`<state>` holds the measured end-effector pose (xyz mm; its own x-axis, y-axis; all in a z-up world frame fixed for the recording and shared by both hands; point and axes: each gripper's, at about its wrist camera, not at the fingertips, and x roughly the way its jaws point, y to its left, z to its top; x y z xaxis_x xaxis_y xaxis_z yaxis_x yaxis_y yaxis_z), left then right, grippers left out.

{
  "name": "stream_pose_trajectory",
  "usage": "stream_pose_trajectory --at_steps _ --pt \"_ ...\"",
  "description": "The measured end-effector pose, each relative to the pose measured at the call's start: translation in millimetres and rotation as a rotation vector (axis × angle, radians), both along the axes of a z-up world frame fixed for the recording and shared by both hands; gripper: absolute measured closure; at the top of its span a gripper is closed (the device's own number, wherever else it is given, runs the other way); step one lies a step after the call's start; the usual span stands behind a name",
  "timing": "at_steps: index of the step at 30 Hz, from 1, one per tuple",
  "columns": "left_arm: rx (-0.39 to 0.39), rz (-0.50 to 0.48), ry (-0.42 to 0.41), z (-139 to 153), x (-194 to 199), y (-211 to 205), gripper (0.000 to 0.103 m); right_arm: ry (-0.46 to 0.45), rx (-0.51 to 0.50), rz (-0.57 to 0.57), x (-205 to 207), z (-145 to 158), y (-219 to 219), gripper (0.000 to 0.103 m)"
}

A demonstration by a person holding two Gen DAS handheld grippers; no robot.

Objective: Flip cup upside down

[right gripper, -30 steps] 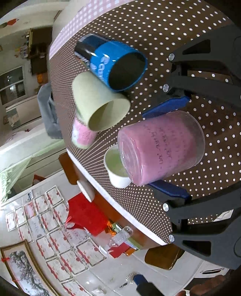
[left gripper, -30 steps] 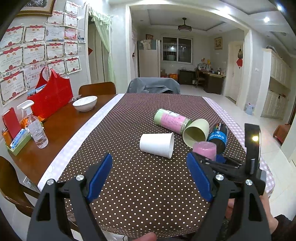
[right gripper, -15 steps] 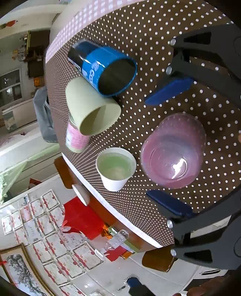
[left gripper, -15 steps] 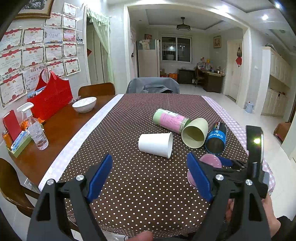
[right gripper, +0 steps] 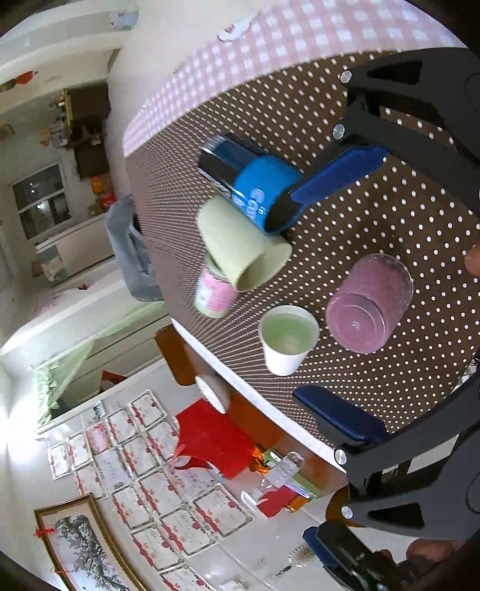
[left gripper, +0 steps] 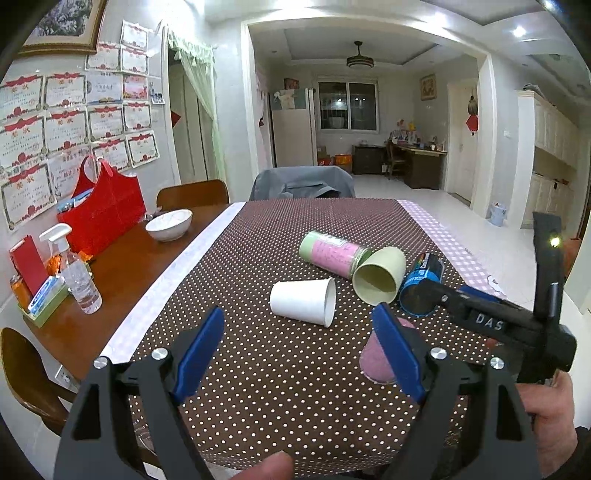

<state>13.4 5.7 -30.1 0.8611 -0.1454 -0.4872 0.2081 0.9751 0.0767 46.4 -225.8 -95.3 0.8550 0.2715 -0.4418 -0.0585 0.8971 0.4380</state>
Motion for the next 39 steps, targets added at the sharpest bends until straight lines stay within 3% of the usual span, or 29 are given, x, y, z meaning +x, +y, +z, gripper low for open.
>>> stream_pose_trajectory --at_steps 10,20,31,39 --pt "0.012 -0.002 -0.053 21.0 -16.6 -12.6 0.022 -0.037 -0.045 -0.068 -32.8 45.0 -11.6 0.006" --pt "0.011 0.008 -0.109 40.4 -35.8 -22.1 0.022 -0.147 -0.156 -0.128 -82.4 84.9 -9.3 0.006" --pt "0.013 0.032 -0.154 50.5 -52.4 -26.1 0.022 -0.209 -0.269 -0.164 -113.1 104.8 11.4 0.006" --pt "-0.001 0.050 -0.184 57.0 -58.8 -19.4 0.022 -0.214 -0.288 -0.154 -114.8 105.8 22.4 0.006"
